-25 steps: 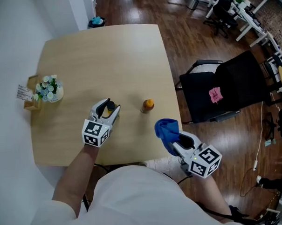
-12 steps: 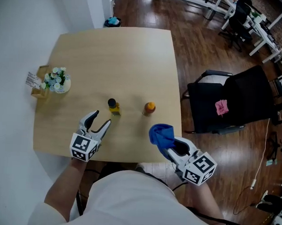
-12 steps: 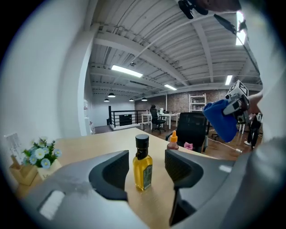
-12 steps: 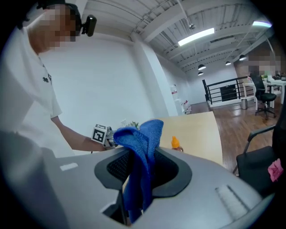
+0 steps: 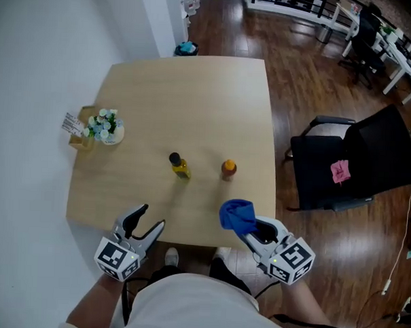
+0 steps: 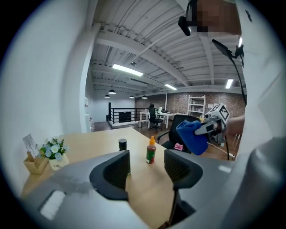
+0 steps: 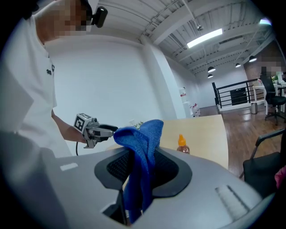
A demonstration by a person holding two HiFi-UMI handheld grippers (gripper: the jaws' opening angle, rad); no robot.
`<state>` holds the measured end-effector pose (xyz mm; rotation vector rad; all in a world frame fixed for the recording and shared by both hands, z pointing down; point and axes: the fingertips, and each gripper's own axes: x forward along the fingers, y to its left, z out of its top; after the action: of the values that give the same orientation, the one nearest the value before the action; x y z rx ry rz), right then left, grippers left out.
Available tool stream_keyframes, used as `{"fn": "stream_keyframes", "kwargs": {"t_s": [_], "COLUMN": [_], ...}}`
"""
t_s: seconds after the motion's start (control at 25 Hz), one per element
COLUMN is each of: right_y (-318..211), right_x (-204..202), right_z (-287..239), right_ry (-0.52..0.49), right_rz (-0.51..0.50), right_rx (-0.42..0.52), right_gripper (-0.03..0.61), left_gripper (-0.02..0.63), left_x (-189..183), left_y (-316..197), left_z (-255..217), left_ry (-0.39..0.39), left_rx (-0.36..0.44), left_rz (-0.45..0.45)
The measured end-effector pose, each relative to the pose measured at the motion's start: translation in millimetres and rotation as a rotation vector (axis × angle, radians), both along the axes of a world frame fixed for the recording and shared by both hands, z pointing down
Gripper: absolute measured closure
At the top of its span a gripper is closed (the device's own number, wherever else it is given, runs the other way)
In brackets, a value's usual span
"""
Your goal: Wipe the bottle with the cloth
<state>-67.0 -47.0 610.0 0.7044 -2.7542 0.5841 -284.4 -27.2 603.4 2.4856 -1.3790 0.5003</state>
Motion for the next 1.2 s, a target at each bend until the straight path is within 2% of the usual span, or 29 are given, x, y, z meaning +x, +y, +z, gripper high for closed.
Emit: {"fn": "stream_keyframes", "kwargs": {"t_s": [0.2, 0.36, 0.48, 0.56, 0.64, 0.84, 1.0, 1.2], "right_y": [28.0, 60.9, 87.0, 107.1, 129.2, 187.0, 219.0, 239.4], "right_x": [-5.7, -29.8, -57.5, -79.0, -102.5, -153.2, -175.4, -179.4], "right_z": [-12.3, -16.5, -21.8, -25.9, -31.2, -41.3, -43.4, -63.6], "right_ry": [0.062, 0.093, 0.112, 0.135, 0.152, 0.165, 0.175, 0.140], "right_rz": [0.015, 0.031, 0.061, 0.079, 0.090, 0.127, 0.165, 0.215], "right_rx": [0.054, 0.072, 0.091, 0.111, 0.127, 0.146, 0.143, 0.150], "right_gripper": [0.456, 0.454, 0.454, 0.454, 0.454, 0.453, 0.453, 0.451], "left_gripper": [0.368, 0.392, 0.393, 0.393, 0.420, 0.420, 0.426, 0.430], "left_x": [18.0, 10.6, -12.0, -35.7, -62.1, -115.6, -140.9, -158.0], "left_y": [15.3, 46.7, 77.1, 96.9, 114.8, 156.3, 181.0, 191.8], "left_z": [-31.0, -62.8, -83.7, -91.2, -95.2, -88.5, -77.0, -80.7], "left_ry": [0.062, 0.103, 0.123, 0.145, 0.174, 0.261, 0.231, 0.242], "left_rx": [0.027, 0.085, 0.129, 0.146, 0.162, 0.138, 0.134, 0.132], "left_rz": [0.116, 0.222, 0.281, 0.295, 0.295, 0.303, 0.344, 0.351]}}
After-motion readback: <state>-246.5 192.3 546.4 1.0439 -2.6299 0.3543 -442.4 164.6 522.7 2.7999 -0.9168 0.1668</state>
